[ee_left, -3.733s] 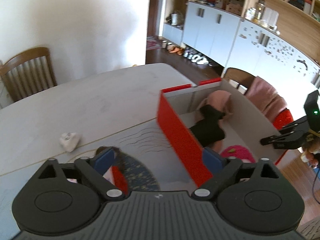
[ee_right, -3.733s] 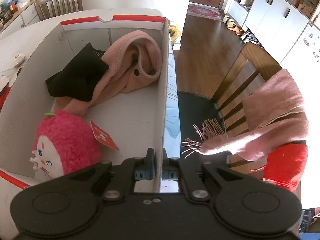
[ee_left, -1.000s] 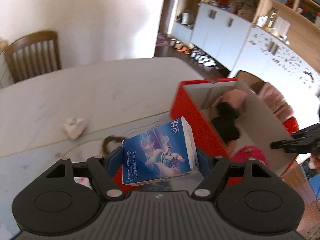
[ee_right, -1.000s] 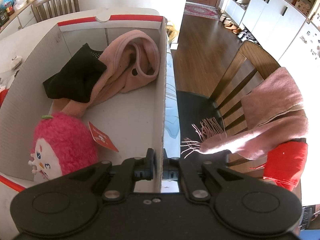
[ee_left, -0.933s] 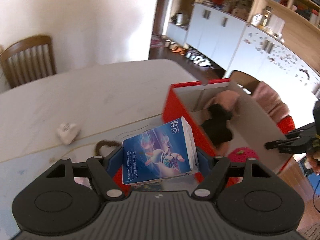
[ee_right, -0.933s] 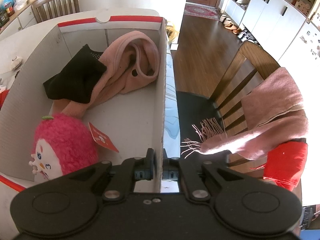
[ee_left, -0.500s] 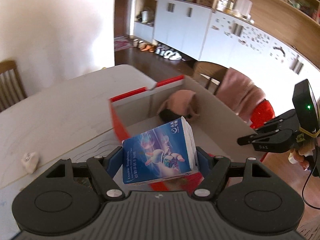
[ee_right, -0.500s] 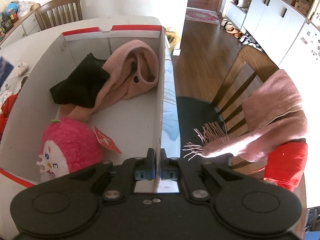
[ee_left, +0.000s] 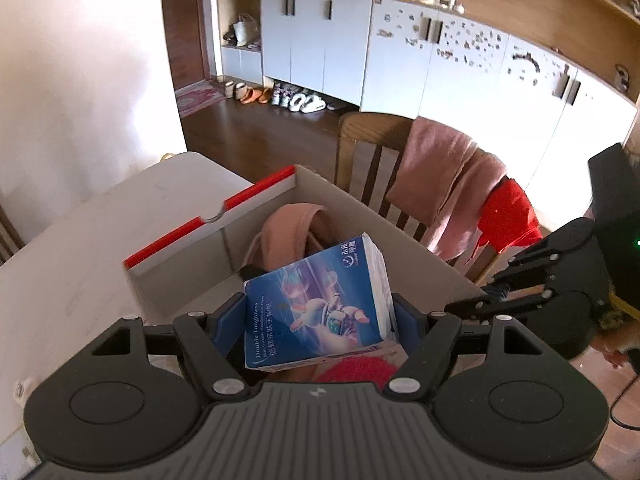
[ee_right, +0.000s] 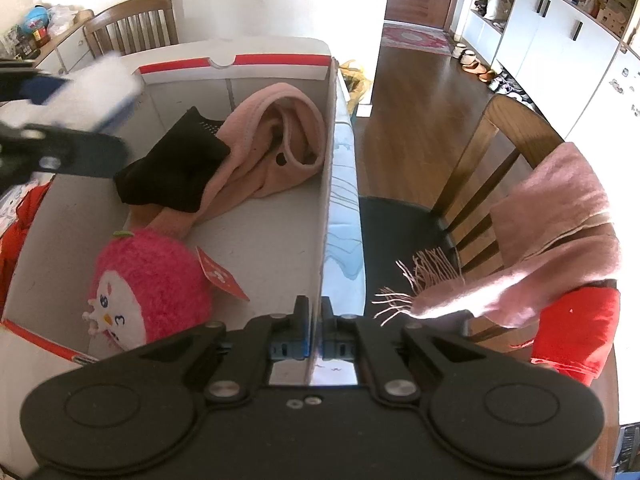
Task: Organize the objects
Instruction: 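Carry the blue printed box into the box and release it, then withdraw the left gripper to the table and grasp the red cloth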
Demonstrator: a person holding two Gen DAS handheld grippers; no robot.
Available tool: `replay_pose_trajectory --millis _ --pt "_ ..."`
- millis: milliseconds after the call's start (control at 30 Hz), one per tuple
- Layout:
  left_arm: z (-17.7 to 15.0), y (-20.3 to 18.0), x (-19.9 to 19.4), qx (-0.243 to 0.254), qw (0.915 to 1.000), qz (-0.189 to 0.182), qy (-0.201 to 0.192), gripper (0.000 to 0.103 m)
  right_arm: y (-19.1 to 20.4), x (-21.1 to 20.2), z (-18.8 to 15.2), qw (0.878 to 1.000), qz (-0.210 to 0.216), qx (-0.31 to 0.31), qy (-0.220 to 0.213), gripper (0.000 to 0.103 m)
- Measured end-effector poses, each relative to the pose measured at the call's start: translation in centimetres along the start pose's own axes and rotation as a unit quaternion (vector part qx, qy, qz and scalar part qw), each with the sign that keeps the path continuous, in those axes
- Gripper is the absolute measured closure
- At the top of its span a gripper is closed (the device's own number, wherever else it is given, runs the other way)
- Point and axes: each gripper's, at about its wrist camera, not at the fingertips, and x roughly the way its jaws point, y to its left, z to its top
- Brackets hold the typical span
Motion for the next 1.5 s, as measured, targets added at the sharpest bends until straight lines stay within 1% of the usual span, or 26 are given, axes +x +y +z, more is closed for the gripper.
replay_pose_trajectory --millis 133,233,367,467,667,867,967,1033,1167,1300,1500 --pt "0.6 -1.0 2.4 0.016 0.9997 0.000 0.017 0.028 -0.1 0.0 -0.1 1.000 0.004 -0.002 -0.001 0.099" --pt "1.1 -1.6 3.9 0.014 0.9995 -0.001 0.027 0.028 -0.2 0.0 0.0 1.000 0.008 -0.002 0.000 0.099" --pt "2.0 -2.2 6.0 0.017 0.9989 -0.014 0.041 0.028 -0.3 0.0 0.0 1.000 0.013 -0.004 0.000 0.099" --pt "2.3 -2.3 7.6 0.015 0.9979 -0.022 0.060 0.028 -0.4 -0.1 0.0 1.000 0.017 -0.006 0.001 0.098" --pt "1.8 -1.8 10.0 0.001 0.9955 -0.023 0.092 0.027 -0.5 0.0 0.0 1.000 0.023 -0.011 0.001 0.098" --pt "0.7 -1.3 11.2 -0.007 0.9935 -0.020 0.112 0.027 -0.6 0.1 0.0 0.999 0.028 -0.016 0.002 0.097" --pt "0.4 -0.9 11.2 -0.011 0.9930 -0.026 0.114 0.026 -0.6 0.1 0.0 0.999 0.029 -0.016 0.003 0.097" --pt "0.3 -0.8 11.2 -0.012 0.9931 -0.023 0.115 0.023 -0.6 0.1 0.0 0.999 0.029 -0.016 0.003 0.097" --pt "0.2 -0.7 10.8 -0.018 0.9937 -0.031 0.107 0.021 -0.7 0.2 0.1 0.999 0.029 -0.013 0.004 0.097" --pt "0.1 -0.5 10.1 -0.024 0.9944 -0.033 0.097 0.014 -0.7 0.2 0.1 1.000 0.030 -0.009 0.005 0.097" --pt "0.0 0.0 8.3 -0.040 0.9953 -0.041 0.079 0.013 -0.6 0.3 0.0 1.000 0.025 -0.008 0.005 0.098"
